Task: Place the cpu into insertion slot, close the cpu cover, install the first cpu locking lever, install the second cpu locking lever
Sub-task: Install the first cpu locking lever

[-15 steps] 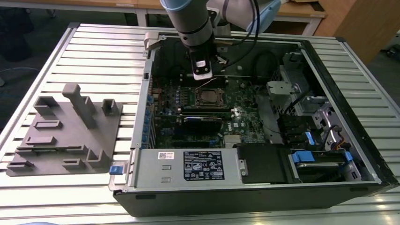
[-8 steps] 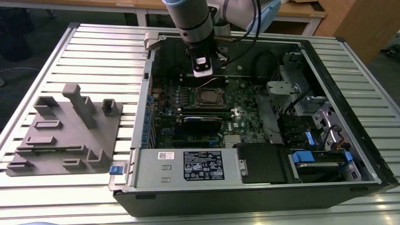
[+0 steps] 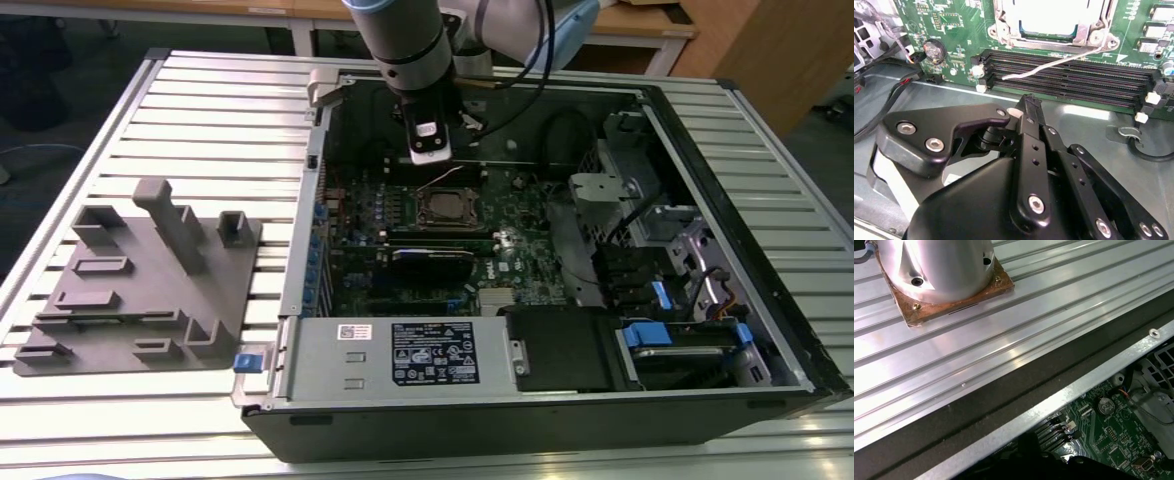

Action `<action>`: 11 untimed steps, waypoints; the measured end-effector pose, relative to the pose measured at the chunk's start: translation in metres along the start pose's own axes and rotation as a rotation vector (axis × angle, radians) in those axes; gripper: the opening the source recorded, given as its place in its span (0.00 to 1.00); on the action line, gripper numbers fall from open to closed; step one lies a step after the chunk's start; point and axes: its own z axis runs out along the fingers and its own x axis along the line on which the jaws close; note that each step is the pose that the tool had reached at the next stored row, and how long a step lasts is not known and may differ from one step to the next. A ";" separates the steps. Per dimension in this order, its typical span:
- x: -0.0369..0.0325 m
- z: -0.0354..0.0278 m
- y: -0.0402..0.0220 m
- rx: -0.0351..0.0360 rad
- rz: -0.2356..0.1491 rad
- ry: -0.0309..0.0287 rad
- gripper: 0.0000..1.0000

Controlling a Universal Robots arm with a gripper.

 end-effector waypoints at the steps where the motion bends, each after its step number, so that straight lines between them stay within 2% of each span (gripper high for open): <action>1: 0.0000 0.0000 0.0000 0.0000 0.000 0.0000 0.11; 11: 0.0002 -0.0001 -0.0001 0.0000 0.000 0.0000 0.11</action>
